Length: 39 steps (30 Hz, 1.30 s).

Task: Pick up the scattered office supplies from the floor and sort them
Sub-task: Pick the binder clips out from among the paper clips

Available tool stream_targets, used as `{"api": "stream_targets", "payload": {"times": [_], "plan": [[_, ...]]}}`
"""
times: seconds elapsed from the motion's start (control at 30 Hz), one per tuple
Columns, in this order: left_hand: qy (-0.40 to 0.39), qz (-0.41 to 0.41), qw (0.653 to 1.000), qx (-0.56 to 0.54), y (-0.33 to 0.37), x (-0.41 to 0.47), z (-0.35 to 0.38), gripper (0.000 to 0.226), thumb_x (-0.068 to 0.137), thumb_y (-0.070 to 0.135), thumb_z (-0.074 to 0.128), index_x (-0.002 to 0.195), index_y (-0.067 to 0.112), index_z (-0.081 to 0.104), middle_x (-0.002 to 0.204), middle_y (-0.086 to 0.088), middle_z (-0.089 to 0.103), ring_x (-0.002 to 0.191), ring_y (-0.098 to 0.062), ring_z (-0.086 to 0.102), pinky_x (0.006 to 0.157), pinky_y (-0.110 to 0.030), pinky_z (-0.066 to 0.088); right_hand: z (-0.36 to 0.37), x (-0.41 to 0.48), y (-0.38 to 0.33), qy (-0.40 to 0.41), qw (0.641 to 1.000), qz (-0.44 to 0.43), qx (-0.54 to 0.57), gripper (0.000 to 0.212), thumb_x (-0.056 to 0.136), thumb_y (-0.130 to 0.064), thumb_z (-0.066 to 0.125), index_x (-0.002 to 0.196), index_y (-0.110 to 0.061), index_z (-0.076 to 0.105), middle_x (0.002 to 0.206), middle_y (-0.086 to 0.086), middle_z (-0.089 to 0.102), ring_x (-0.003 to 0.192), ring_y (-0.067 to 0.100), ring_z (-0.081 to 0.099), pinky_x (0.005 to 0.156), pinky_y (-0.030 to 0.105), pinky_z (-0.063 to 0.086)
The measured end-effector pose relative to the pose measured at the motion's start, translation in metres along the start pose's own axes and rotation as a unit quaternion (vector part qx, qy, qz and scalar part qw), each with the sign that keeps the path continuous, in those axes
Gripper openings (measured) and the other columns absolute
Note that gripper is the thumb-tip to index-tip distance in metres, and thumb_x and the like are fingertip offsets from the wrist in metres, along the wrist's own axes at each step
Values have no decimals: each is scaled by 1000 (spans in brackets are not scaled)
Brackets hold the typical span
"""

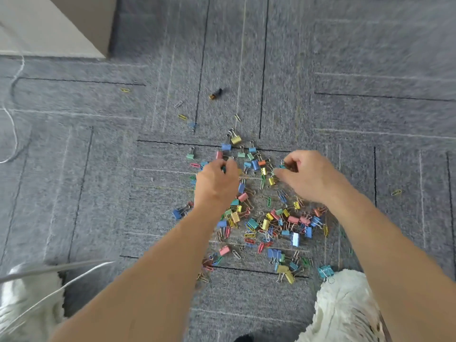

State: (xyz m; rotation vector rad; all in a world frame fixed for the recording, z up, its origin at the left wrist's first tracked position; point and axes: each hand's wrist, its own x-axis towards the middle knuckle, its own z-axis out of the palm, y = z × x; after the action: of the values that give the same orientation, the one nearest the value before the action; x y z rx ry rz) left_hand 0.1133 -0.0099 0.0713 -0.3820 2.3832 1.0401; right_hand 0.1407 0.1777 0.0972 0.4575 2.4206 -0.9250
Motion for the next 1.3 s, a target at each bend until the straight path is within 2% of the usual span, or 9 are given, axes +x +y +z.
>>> {"api": "stream_targets", "payload": {"times": [0.2, 0.37, 0.47, 0.57, 0.7, 0.8, 0.93, 1.07, 1.3], "plan": [[59, 13, 996, -60, 60, -66, -138, 39, 97, 30, 45, 67, 7, 54, 61, -4, 53, 52, -21, 45, 50, -27, 37, -83, -69, -138, 15, 987, -145, -67, 22, 93, -40, 65, 96, -19, 61, 70, -12, 50, 62, -2, 45, 52, 16, 29], [170, 70, 978, -99, 119, -159, -276, 41, 97, 33, 52, 65, 9, 57, 54, 0, 49, 55, -24, 51, 49, -29, 35, -143, -163, -266, 29, 962, -266, -51, 24, 90, -33, 69, 76, -18, 56, 64, -9, 47, 57, 6, 40, 54, 28, 34], [249, 109, 953, -136, 130, -226, -356, 43, 87, 43, 57, 66, 5, 58, 56, -13, 55, 61, -35, 57, 56, -39, 45, -160, -233, -334, 37, 941, -331, -62, 26, 88, -31, 70, 82, -8, 60, 65, -5, 48, 60, 10, 40, 58, 30, 34], [318, 151, 926, -138, 123, -300, -422, 41, 84, 44, 59, 71, 5, 64, 56, -11, 57, 55, -26, 55, 57, -39, 47, -163, -302, -388, 60, 914, -391, -91, 24, 87, -33, 69, 81, -11, 60, 65, -6, 51, 64, 15, 45, 61, 32, 36], [398, 170, 896, -104, 87, -402, -483, 37, 89, 44, 61, 77, 10, 68, 61, -7, 64, 61, -26, 57, 59, -34, 43, -151, -379, -452, 70, 872, -461, -147, 23, 89, -35, 68, 88, -12, 66, 77, -1, 62, 74, 19, 56, 65, 31, 41], [437, 182, 880, 26, 41, -472, -519, 28, 92, 39, 59, 76, 18, 66, 69, -1, 65, 69, -26, 61, 61, -31, 44, -131, -434, -500, 47, 854, -499, -140, 21, 87, -37, 69, 76, -20, 61, 70, -6, 58, 64, 11, 51, 63, 27, 43], [474, 146, 858, 133, -19, -553, -567, 28, 92, 43, 50, 72, 24, 58, 74, 3, 66, 71, -25, 64, 59, -31, 47, -90, -497, -561, 20, 820, -551, -150, 26, 83, -35, 68, 79, -11, 61, 71, -1, 60, 64, 13, 51, 65, 33, 47], [536, 108, 833, 84, -69, -600, -617, 31, 90, 46, 47, 66, 30, 57, 70, 4, 61, 68, -23, 63, 60, -30, 46, -43, -544, -628, -16, 779, -612, -134, 24, 84, -16, 68, 67, -10, 52, 63, 1, 45, 58, 13, 38, 52, 25, 31], [616, 113, 779, 32, -76, -598, -706, 34, 90, 28, 54, 57, 19, 52, 61, 5, 63, 62, -23, 60, 55, -30, 42, 9, -539, -745, 4, 764, -643, -56, 20, 83, -18, 70, 67, -15, 57, 63, -3, 50, 58, 12, 44, 53, 22, 36]]}}
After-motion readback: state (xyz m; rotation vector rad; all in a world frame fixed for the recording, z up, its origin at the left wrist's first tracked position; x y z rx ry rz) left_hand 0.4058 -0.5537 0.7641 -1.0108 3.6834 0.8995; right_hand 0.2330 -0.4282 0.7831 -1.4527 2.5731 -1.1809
